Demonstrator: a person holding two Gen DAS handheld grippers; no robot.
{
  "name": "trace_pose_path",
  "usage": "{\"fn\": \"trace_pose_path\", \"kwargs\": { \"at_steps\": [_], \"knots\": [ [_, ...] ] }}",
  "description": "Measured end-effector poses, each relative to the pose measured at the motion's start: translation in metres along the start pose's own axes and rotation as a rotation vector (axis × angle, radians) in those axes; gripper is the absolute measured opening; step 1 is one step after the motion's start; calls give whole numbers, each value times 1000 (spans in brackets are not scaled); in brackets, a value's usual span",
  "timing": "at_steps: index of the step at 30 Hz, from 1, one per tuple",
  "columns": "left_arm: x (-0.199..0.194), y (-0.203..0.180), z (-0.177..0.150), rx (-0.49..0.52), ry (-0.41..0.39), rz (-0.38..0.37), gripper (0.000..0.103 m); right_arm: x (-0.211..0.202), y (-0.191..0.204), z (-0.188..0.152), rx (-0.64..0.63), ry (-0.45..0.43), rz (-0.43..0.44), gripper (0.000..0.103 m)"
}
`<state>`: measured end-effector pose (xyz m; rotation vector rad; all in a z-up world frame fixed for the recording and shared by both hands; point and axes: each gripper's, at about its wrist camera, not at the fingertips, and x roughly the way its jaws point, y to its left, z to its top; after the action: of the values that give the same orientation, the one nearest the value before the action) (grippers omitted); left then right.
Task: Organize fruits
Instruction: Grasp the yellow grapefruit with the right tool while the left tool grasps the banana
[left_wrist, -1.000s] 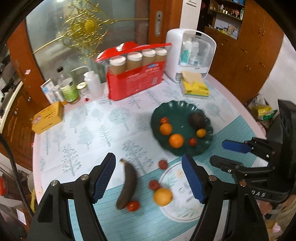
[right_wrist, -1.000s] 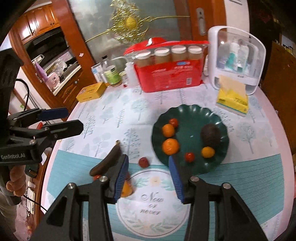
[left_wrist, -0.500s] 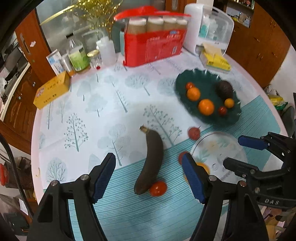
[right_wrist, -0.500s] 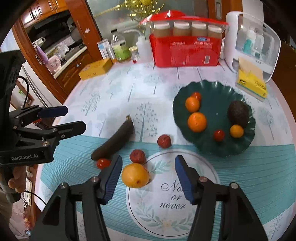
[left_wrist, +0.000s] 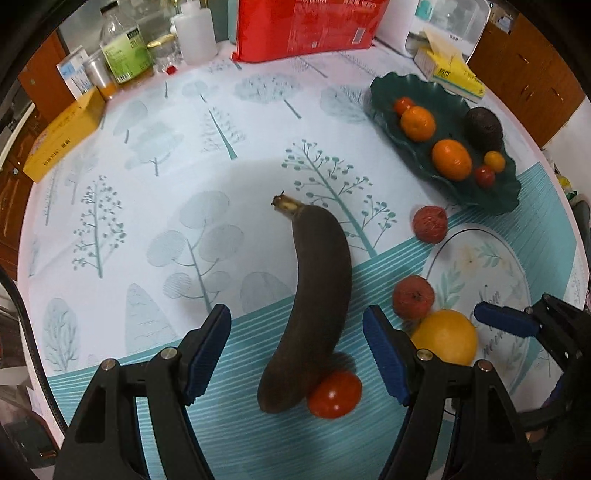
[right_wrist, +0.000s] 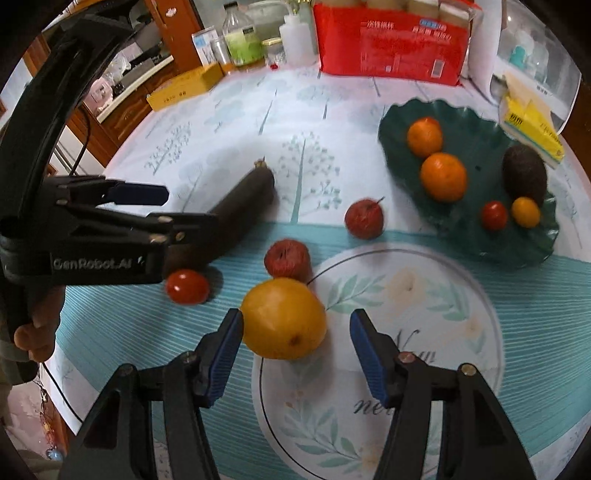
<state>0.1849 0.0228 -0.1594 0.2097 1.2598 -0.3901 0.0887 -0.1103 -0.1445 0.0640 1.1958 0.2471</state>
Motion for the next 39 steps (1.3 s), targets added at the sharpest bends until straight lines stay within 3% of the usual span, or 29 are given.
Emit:
{"fn": "trace_pose_path", "kwargs": {
  "at_steps": [9, 13, 15, 18, 20, 27, 39],
  "knots": [
    [21, -2, 3, -6, 16, -13, 72, 24, 3, -2, 17, 23, -18, 64],
    [24, -7, 2, 6, 19, -16, 55, 23, 4, -5, 16, 1, -17, 62],
    [26, -8, 2, 8, 25, -22, 52, 23, 6, -6, 9, -4, -6, 54],
    [25, -12, 0, 12, 15, -13, 48, 23, 9, -6, -10, -10, -23, 54],
    [24, -14, -1, 15, 8, -10, 38, 23, 9, -6, -12, -15, -25, 53],
    [16, -14, -7, -13, 13, -6, 33, 18, 6, -10, -2, -18, -17, 51],
    [-27, -6, -3, -49, -50, -3, 31, -12, -6, -17, 27, -67, 3, 51]
  ]
}}
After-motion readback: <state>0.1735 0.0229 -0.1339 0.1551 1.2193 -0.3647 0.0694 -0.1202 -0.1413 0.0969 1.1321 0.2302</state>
